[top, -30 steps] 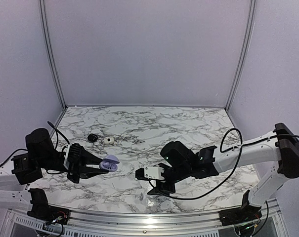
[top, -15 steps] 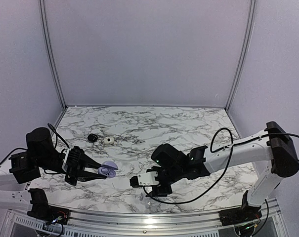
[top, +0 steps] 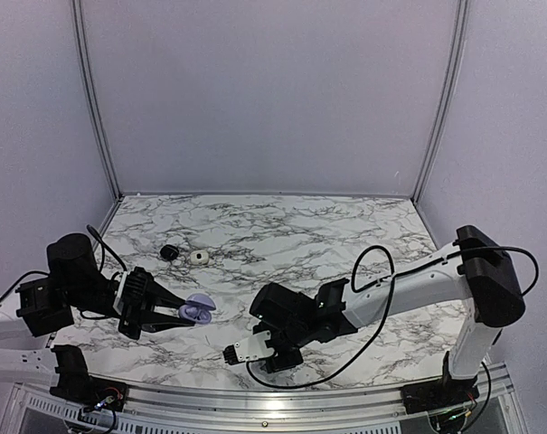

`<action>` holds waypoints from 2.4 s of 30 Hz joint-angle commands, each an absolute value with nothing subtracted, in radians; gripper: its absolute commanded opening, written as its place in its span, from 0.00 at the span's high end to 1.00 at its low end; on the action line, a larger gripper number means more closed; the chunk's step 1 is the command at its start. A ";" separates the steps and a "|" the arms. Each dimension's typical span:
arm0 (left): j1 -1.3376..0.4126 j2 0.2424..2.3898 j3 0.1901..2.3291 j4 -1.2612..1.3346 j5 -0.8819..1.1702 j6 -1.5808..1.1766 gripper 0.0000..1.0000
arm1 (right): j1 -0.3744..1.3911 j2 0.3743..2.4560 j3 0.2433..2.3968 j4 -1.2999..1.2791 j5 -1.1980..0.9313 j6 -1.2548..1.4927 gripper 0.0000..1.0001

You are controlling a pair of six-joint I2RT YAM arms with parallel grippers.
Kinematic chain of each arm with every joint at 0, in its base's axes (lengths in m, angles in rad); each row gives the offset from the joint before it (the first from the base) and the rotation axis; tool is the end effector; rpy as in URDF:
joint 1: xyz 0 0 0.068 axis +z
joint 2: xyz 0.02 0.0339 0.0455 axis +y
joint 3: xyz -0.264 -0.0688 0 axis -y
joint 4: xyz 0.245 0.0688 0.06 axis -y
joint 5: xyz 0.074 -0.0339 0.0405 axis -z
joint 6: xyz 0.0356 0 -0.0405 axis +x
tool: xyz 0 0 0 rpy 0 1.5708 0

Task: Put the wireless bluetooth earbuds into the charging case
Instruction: Move the right earbud to the center of the board, then pick up the right earbud from the center of the board.

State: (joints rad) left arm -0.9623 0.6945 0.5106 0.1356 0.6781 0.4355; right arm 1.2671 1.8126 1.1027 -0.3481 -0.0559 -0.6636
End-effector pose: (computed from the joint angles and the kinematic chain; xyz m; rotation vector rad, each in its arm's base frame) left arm 0.0792 -0.1527 0.2917 1.4461 0.8821 -0.9451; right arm 0.1063 0.3459 0.1602 -2.1938 1.4948 0.2777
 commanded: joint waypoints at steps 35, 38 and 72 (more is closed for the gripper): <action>-0.965 0.656 0.509 0.157 0.616 0.401 1.00 | 1.198 2.290 1.988 -1.113 -0.038 -0.281 0.57; -0.965 0.646 0.501 0.167 0.612 0.395 1.00 | 1.198 2.311 2.014 -1.145 -0.022 -0.244 0.59; -0.965 0.639 0.487 0.172 0.604 0.400 1.00 | 1.176 2.362 1.986 -1.186 -0.061 -0.186 0.76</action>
State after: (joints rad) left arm -0.9623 0.6510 0.4995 0.1379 0.6086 0.4004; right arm 1.1824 2.3436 1.9854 -1.1698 -0.0467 -0.1978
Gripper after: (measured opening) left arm 0.223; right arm 0.247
